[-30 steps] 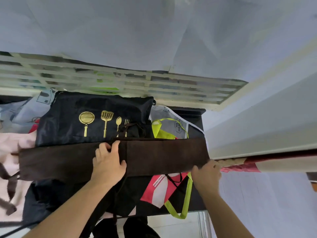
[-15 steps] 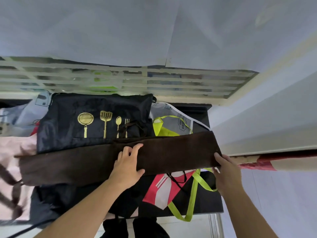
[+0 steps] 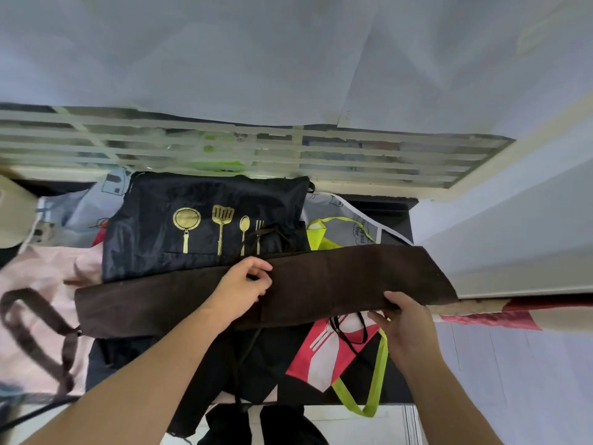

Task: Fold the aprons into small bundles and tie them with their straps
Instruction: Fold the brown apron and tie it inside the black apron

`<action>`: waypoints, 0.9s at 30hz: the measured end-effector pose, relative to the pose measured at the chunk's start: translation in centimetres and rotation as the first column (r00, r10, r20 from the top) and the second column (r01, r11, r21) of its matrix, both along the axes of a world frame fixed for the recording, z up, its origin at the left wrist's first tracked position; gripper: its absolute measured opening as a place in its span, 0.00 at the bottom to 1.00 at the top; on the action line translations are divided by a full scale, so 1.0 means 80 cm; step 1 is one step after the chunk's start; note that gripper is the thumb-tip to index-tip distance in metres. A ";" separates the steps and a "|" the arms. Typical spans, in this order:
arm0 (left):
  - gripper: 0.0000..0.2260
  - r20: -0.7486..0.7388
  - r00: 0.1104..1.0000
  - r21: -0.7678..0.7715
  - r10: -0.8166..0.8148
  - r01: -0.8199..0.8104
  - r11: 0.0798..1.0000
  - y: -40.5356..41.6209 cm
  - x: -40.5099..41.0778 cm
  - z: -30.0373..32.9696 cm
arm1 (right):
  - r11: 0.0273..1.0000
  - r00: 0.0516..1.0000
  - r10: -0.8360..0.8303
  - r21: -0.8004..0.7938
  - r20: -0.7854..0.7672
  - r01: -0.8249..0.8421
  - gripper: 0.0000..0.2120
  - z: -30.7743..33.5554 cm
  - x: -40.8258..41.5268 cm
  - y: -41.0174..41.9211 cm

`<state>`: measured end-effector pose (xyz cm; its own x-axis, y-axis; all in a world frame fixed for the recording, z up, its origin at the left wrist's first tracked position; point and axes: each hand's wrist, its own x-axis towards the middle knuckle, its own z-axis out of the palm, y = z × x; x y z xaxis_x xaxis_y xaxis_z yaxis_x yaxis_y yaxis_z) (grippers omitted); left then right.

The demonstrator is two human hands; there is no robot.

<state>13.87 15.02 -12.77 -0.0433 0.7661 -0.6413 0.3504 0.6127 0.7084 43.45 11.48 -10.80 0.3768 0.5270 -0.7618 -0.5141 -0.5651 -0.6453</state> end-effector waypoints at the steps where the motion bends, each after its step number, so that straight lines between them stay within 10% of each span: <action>1: 0.07 0.060 0.998 -0.019 0.019 -0.018 1.000 -0.004 -0.004 0.008 | 0.999 0.999 0.031 0.019 0.043 -0.032 0.21 0.011 -0.009 0.001; 6: 0.10 0.361 0.924 -0.128 0.130 -0.089 0.988 -0.019 -0.031 0.060 | 0.885 0.805 0.449 -0.068 0.389 -0.461 0.05 0.080 -0.102 -0.005; 9: 0.25 0.546 0.803 -0.254 0.239 -0.114 0.960 -0.029 -0.056 0.087 | 0.596 0.386 0.650 -0.125 0.655 -0.793 0.01 0.090 -0.176 -0.020; 12: 0.29 0.621 0.666 -0.348 0.413 -0.238 0.907 -0.043 -0.088 0.109 | 0.130 -0.194 0.598 -0.333 0.778 -0.934 0.35 0.073 -0.237 -0.038; 14: 0.25 0.476 0.712 -0.388 0.516 -0.356 0.850 -0.053 -0.110 0.112 | -0.012 -0.361 0.531 -0.419 0.767 -0.908 0.40 0.059 -0.266 -0.049; 18: 0.11 0.001 0.948 -0.156 0.317 -0.313 0.937 -0.076 -0.154 0.086 | -0.017 -0.470 0.424 -0.512 0.774 -0.859 0.44 0.030 -0.293 -0.063; 23: 0.18 -0.204 0.955 -0.014 0.214 -0.221 0.975 -0.091 -0.192 0.078 | 0.300 -0.464 0.428 -0.606 0.775 -0.736 0.45 0.010 -0.274 -0.061; 27: 0.18 -0.284 0.944 0.010 0.168 -0.173 0.985 -0.100 -0.227 0.075 | 0.363 -0.417 0.498 -0.619 0.760 -0.696 0.42 0.000 -0.258 -0.062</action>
<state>-4.30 7.05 -6.77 -0.3534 0.7219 -0.5949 0.4241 0.6905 0.5860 22.84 6.53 -10.83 -0.0785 0.9788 -0.1891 0.9848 0.0467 -0.1673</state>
